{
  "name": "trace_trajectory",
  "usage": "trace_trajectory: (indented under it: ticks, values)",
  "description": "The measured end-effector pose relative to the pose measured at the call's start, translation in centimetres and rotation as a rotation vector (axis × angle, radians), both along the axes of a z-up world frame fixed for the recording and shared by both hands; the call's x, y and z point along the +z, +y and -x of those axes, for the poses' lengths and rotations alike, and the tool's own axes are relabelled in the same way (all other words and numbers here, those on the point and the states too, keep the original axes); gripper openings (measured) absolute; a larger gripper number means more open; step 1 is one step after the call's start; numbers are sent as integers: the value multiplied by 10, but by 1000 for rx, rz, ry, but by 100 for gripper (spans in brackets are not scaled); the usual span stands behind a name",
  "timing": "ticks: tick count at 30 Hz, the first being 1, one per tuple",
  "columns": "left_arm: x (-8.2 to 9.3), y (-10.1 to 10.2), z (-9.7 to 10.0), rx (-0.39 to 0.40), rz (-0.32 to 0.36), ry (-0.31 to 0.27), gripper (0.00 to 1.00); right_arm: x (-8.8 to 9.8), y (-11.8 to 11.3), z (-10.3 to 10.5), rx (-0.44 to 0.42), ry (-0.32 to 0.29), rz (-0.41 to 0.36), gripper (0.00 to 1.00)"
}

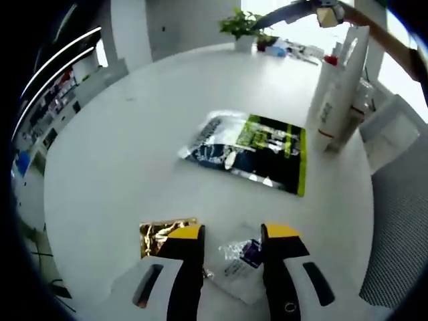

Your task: Arrange the skincare products in the storage area until every visible bottle or jar stands upright without overlapping.

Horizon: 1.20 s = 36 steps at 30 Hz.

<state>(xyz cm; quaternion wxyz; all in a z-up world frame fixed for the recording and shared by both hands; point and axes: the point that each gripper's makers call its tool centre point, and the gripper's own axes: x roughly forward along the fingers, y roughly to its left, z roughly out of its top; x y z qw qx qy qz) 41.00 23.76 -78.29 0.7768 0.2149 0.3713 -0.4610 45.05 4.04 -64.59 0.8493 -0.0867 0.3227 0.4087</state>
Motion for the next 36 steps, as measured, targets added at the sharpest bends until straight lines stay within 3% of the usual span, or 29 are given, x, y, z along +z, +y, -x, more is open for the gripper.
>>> trace_trajectory:
  ticks: [19, 22, 25, 26, 29, 36]
  values:
    - [-1, 20, -29, 38, -27, 11, 34, -38, 6, -6, 16, 100, 31, 89]
    - [3, 20, -34, 44, -44, -9, 21, -45, 9, -5, 27, 114, 37, 88]
    - [14, 1, -30, 68, 70, 48, 26, -53, 10, -8, 35, 135, 53, 87]
    - [17, -7, -26, 80, 108, 94, 29, -57, 14, -7, 34, 141, 61, 87]
    - [15, -14, -24, 78, 104, 110, 35, -67, 19, -4, 43, 162, 80, 86]
    - [10, -32, -14, 100, 146, 195, 31, -90, 31, 9, 93, 234, 140, 76]
